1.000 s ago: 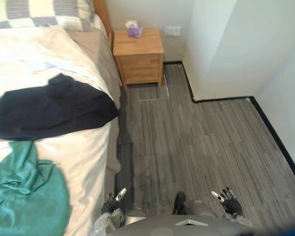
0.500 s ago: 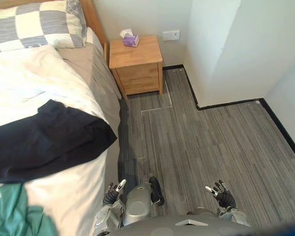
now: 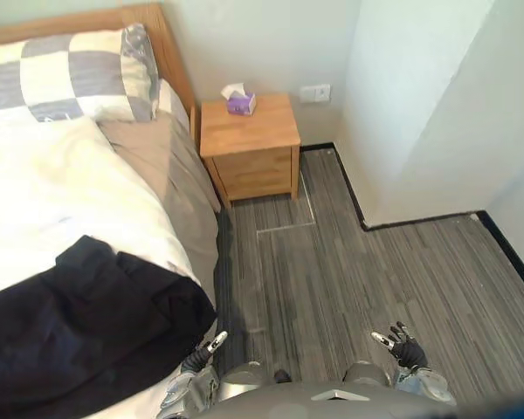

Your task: Tidy the bed and pick cloth on bed and put in laundry

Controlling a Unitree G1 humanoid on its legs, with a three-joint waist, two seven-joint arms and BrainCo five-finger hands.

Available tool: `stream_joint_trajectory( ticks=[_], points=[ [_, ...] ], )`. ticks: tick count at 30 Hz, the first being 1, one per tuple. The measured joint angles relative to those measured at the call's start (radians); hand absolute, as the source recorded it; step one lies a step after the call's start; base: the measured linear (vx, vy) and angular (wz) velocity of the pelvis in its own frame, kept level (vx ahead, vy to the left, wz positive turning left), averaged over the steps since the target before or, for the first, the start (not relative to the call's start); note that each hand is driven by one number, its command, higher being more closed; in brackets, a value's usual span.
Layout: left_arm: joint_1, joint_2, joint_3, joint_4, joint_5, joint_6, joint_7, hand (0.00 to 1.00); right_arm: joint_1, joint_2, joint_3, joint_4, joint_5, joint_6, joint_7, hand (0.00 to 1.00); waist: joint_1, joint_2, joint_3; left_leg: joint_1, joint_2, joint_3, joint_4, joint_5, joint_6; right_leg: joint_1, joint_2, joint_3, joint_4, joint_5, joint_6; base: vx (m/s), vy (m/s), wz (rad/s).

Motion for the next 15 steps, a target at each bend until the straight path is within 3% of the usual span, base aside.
stream_joint_trajectory(
  ticks=[3, 4, 6, 7, 8, 10, 12, 14, 15],
  points=[
    [-0.03, -0.007, -0.017, 0.001, -0.001, 0.028, 0.001, 0.0, -0.006, 0.011, 0.009, -0.001, 0.019, -0.014, 0.008, 0.0, -0.019, -0.009, 0.017, 0.058, 0.06, -0.097, -0.019, 0.014, -0.019, -0.078, 0.036, -0.015, -0.327, -0.028, -0.007, 0.31, -0.212, 1.15],
    [-0.044, -0.021, -0.016, 0.003, -0.002, 0.028, 0.002, 0.0, -0.003, 0.018, 0.022, -0.009, 0.022, -0.039, 0.006, 0.0, -0.024, -0.02, 0.017, 0.066, 0.083, -0.164, -0.017, 0.013, -0.032, -0.085, 0.059, 0.029, -0.526, 0.014, -0.001, 0.38, -0.369, 1.39],
    [-0.05, -0.029, -0.011, 0.0, -0.002, 0.025, 0.003, 0.0, 0.012, 0.02, 0.037, -0.01, 0.025, -0.064, 0.005, 0.0, -0.022, -0.028, 0.022, 0.085, 0.094, -0.223, -0.016, -0.005, -0.074, -0.081, 0.064, 0.089, -0.665, 0.082, -0.002, 0.36, -0.386, 1.29],
    [-0.046, -0.028, 0.01, -0.001, -0.002, 0.024, 0.017, 0.0, 0.023, 0.023, 0.071, -0.011, 0.024, -0.088, 0.005, 0.0, -0.02, -0.045, 0.02, 0.101, 0.094, -0.261, -0.008, -0.031, -0.117, -0.07, 0.062, 0.137, -0.716, 0.129, -0.003, 0.4, -0.437, 1.07],
    [-0.042, -0.026, 0.025, 0.001, -0.002, 0.022, 0.026, 0.0, 0.025, 0.026, 0.087, -0.011, 0.026, -0.097, 0.004, 0.0, -0.021, -0.056, 0.019, 0.115, 0.094, -0.283, -0.001, -0.047, -0.137, -0.063, 0.063, 0.157, -0.705, 0.203, 0.003, 0.4, -0.431, 0.92],
    [-0.018, -0.076, 0.041, 0.017, 0.001, 0.024, 0.044, 0.0, 0.002, 0.005, 0.141, -0.026, 0.02, -0.145, -0.008, 0.0, -0.016, 0.013, 0.014, 0.131, 0.167, -0.305, 0.02, -0.045, -0.169, -0.074, 0.09, 0.103, -0.562, 0.075, -0.022, 0.35, -0.373, 0.52],
    [-0.01, -0.082, 0.052, 0.016, 0.0, 0.023, 0.06, 0.0, -0.017, 0.001, 0.171, -0.029, 0.016, -0.155, -0.011, 0.0, -0.02, 0.018, 0.015, 0.122, 0.18, -0.309, 0.024, -0.008, -0.175, -0.087, 0.081, 0.082, -0.502, 0.005, -0.029, 0.33, -0.409, 0.44],
    [-0.008, -0.083, 0.062, 0.012, -0.006, 0.021, 0.068, 0.0, -0.025, 0.006, 0.19, -0.029, 0.016, -0.158, -0.013, 0.0, -0.016, 0.018, 0.015, 0.077, 0.2, -0.318, 0.085, 0.045, -0.154, -0.071, 0.077, 0.045, -0.496, -0.038, -0.043, 0.27, -0.375, 0.57],
    [-0.007, -0.084, 0.079, 0.002, -0.006, 0.016, 0.067, 0.0, -0.028, 0.007, 0.202, -0.029, 0.016, -0.157, -0.014, 0.0, -0.02, 0.019, 0.014, 0.005, 0.222, -0.338, 0.201, 0.079, -0.157, -0.04, 0.076, 0.008, -0.52, -0.053, -0.044, 0.22, -0.367, 0.76]
  ],
)
